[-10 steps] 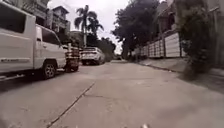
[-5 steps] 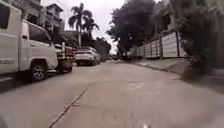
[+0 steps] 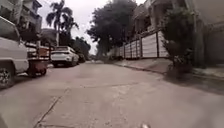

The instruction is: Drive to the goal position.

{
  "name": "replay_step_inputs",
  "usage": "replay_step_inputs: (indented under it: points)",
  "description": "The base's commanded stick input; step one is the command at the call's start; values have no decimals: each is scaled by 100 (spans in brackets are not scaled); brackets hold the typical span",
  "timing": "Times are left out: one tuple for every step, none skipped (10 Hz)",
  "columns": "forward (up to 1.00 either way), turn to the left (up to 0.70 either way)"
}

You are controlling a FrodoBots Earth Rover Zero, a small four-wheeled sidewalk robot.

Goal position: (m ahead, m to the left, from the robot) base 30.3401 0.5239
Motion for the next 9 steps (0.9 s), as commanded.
replay_step_inputs:
  points:
    - [70, 0]
    - [70, 0]
    - [70, 0]
    - [70, 0]
    - [70, 0]
    - [70, 0]
    - [70, 0]
    - [70, 0]
    - [70, 0]
